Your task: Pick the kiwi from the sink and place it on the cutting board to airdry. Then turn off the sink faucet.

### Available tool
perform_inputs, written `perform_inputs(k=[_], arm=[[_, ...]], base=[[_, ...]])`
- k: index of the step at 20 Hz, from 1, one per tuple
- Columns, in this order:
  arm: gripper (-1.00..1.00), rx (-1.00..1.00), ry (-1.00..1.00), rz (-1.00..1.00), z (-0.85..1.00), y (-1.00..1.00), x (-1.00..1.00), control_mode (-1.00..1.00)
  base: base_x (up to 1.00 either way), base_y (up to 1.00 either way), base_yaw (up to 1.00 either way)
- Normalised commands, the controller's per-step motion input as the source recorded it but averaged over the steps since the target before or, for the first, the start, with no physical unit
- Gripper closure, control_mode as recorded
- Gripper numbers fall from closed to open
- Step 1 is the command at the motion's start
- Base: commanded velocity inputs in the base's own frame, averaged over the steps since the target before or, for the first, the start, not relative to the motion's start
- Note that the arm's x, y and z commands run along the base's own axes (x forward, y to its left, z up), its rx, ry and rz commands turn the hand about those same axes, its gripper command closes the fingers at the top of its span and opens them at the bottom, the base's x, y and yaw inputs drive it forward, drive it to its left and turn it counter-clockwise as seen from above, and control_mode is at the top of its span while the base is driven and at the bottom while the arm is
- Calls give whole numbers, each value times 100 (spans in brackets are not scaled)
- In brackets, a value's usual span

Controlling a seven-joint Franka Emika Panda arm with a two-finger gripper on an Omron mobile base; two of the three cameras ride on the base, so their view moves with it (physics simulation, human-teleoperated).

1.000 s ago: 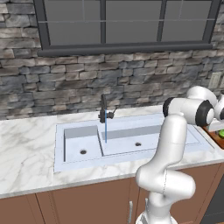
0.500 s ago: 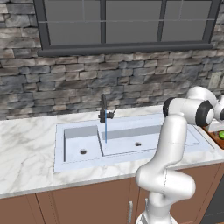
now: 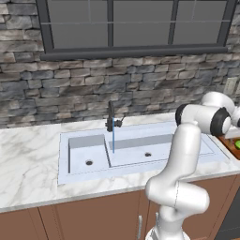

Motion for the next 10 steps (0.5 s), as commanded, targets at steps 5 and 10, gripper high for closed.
perform_inputs(k=[5, 10], arm=[[-100, -1, -9, -2, 45, 17, 0, -100], [-100, -4, -14, -3, 39, 41, 0, -100]], base=[[0, 0, 0], [0, 0, 0]])
